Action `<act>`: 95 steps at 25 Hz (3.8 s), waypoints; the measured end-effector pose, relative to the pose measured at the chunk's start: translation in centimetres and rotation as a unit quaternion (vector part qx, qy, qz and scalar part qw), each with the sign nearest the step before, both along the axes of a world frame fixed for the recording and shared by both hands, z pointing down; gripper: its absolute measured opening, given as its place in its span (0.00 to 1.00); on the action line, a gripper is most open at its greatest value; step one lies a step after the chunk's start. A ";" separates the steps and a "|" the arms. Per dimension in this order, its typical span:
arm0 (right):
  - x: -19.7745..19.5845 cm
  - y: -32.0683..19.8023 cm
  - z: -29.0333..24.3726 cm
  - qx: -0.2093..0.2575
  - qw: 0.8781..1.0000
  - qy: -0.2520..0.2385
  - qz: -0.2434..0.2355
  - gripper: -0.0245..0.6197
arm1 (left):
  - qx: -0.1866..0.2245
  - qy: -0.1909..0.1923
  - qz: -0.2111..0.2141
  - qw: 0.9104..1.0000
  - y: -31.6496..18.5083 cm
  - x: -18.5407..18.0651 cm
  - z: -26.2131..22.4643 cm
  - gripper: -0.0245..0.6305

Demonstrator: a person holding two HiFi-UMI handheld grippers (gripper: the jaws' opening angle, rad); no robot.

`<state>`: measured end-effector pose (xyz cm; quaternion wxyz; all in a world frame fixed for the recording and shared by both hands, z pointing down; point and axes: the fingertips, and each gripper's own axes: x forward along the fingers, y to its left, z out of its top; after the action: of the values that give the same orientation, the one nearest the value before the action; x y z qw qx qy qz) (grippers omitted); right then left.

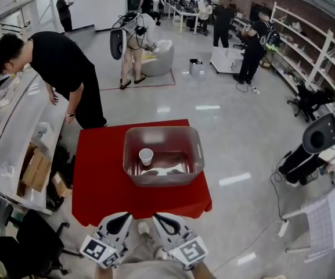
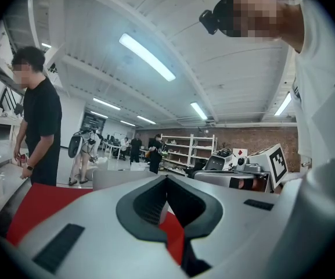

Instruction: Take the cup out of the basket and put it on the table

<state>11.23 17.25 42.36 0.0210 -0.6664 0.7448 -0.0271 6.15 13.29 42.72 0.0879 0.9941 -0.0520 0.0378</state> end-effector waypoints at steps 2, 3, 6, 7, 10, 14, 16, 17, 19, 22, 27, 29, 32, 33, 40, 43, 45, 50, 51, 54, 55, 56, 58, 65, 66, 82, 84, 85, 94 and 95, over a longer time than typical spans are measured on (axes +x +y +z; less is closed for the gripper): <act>1.0 -1.2 0.3 -0.004 1.000 0.003 0.003 0.05 | 0.002 -0.002 0.004 1.000 -1.2 1.0 0.3 0.04; 1.4 -1.8 0.5 -0.004 1.000 0.003 0.004 0.05 | 0.002 -0.003 0.006 1.000 -1.8 1.4 0.4 0.04; 2.7 -3.8 0.7 -0.009 1.000 -0.001 0.009 0.05 | -0.002 -0.004 0.010 1.000 -3.8 2.7 0.7 0.05; 3.1 -4.4 0.8 -0.011 1.000 -0.002 0.011 0.05 | -0.004 -0.005 0.011 1.000 -4.5 3.1 0.8 0.04; 4.3 -6.5 1.0 -0.016 1.000 -0.005 0.015 0.05 | -0.008 -0.007 0.017 1.000 -6.6 4.3 1.0 0.04; 5.4 -9.3 1.1 -0.018 1.000 -0.005 0.020 0.05 | -0.010 -0.010 0.026 1.000 -9.2 5.5 1.2 0.05; 5.8 -10.6 1.2 -0.019 1.000 -0.006 0.023 0.05 | -0.011 -0.010 0.030 0.999 -10.5 5.9 1.4 0.04; 6.0 -11.2 1.2 -0.020 0.999 -0.007 0.025 0.05 | -0.012 -0.010 0.032 0.999 -11.0 6.1 1.4 0.04; 6.7 -12.1 1.1 -0.025 0.999 -0.008 0.029 0.05 | -0.016 -0.010 0.036 0.999 -11.9 6.8 1.3 0.04; 7.6 -13.7 0.8 -0.024 0.999 0.000 0.032 0.05 | -0.014 -0.011 0.044 0.999 -13.4 7.8 1.2 0.05; 8.2 -16.1 1.0 -0.028 0.999 0.010 0.044 0.05 | -0.012 -0.007 0.059 0.998 -15.8 8.7 1.4 0.04; 8.6 -16.9 1.1 -0.029 0.998 0.013 0.049 0.05 | -0.013 -0.003 0.064 0.998 -16.6 9.1 1.5 0.05; 8.9 -18.4 1.1 -0.028 0.998 0.015 0.056 0.05 | -0.013 0.004 0.070 0.997 -17.9 9.5 1.6 0.05; 8.9 -18.8 1.0 -0.027 0.998 0.016 0.058 0.05 | -0.013 0.005 0.072 0.997 -18.3 9.5 1.7 0.04; 9.9 -20.1 0.0 -0.045 0.996 0.056 0.050 0.05 | -0.018 0.009 0.074 0.997 -19.4 10.2 1.2 0.04; 10.8 -20.6 -0.4 -0.056 0.995 0.079 0.037 0.05 | -0.025 0.008 0.067 0.997 -19.6 10.7 1.2 0.04; 11.6 -21.0 -0.5 -0.063 0.993 0.092 0.028 0.05 | -0.025 0.010 0.059 0.998 -20.0 11.1 1.3 0.04; 12.7 -22.8 1.2 -0.103 0.988 0.112 -0.009 0.05 | -0.029 0.004 0.034 0.999 -21.5 11.7 2.2 0.05; 13.0 -23.1 1.7 -0.110 0.988 0.112 -0.016 0.05 | -0.030 0.003 0.030 0.999 -21.7 11.8 2.4 0.04; 14.1 -23.9 3.4 -0.137 0.983 0.116 -0.040 0.05 | -0.033 0.001 0.020 0.999 -22.1 12.5 2.4 0.04; 14.5 -24.2 4.1 -0.147 0.981 0.119 -0.049 0.05 | -0.033 0.001 0.017 0.999 -22.2 12.7 2.4 0.05; 14.9 -24.6 4.8 -0.156 0.978 0.123 -0.059 0.05 | -0.033 0.002 0.014 0.999 -22.4 12.9 2.5 0.05; 15.6 -25.4 6.0 -0.171 0.973 0.133 -0.081 0.05 | -0.034 0.001 0.008 0.999 -22.7 13.1 2.6 0.05; 17.1 -27.8 10.2 -0.220 0.952 0.162 -0.139 0.09 | -0.037 -0.009 -0.013 0.999 -23.4 13.6 3.1 0.05; 17.1 -28.0 10.8 -0.227 0.949 0.163 -0.148 0.14 | -0.039 -0.010 -0.015 0.999 -23.5 13.7 3.1 0.04; 18.3 -30.3 24.6 -0.388 0.862 0.218 -0.242 0.57 | -0.056 -0.018 -0.054 0.997 -25.4 12.6 4.0 0.04; 18.5 -30.4 25.8 -0.404 0.852 0.228 -0.245 0.59 | -0.057 -0.018 -0.057 0.997 -25.6 12.6 4.0 0.04; 18.5 -30.3 26.4 -0.411 0.847 0.232 -0.247 0.60 | -0.058 -0.018 -0.058 0.996 -25.6 12.6 4.0 0.04; 19.1 -30.7 30.0 -0.439 0.830 0.238 -0.248 0.63 | -0.063 -0.025 -0.070 0.995 -26.1 11.8 4.9 0.04; 19.0 -30.8 30.3 -0.441 0.828 0.238 -0.251 0.63 | -0.064 -0.026 -0.072 0.995 -26.2 11.7 5.0 0.04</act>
<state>30.28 -13.56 72.66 -0.4603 -0.3810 0.7770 -0.1980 17.84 -12.90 47.72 0.1529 0.9787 -0.1229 0.0606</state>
